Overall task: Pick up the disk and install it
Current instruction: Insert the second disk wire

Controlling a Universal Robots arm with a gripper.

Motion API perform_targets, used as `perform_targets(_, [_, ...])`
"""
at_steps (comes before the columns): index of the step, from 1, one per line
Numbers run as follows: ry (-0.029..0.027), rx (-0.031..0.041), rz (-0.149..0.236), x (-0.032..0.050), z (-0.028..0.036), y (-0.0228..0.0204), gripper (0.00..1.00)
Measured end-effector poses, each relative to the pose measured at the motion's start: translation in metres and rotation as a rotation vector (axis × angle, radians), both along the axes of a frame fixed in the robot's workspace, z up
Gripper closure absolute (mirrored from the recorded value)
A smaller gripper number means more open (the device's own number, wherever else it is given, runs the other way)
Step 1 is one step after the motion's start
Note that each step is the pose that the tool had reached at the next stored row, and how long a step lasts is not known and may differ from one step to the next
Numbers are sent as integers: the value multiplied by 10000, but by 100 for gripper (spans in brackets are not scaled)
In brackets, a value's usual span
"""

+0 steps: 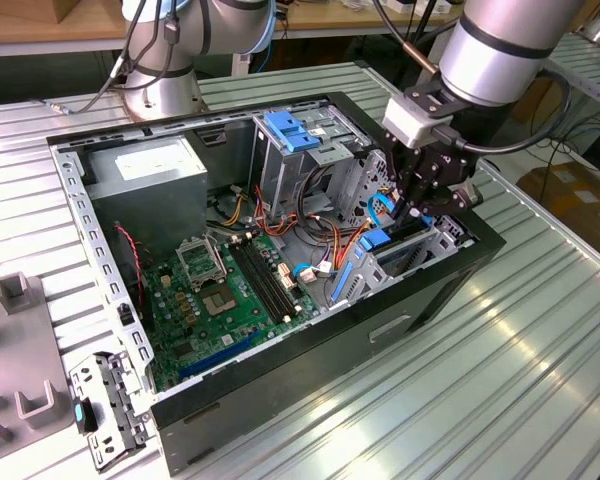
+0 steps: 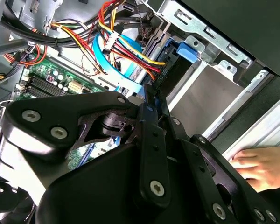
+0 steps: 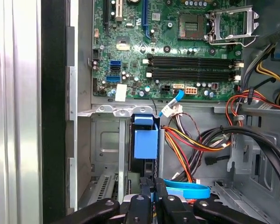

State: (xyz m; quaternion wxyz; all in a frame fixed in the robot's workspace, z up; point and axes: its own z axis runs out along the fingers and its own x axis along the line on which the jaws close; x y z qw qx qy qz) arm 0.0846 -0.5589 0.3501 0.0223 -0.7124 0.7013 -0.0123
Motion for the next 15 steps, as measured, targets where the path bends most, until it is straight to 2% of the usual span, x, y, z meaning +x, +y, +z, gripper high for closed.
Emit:
perform_targets(12, [0, 11, -8, 0, -26, 0, 84])
perform_targets(15, [0, 38, -8, 0, -30, 0, 84])
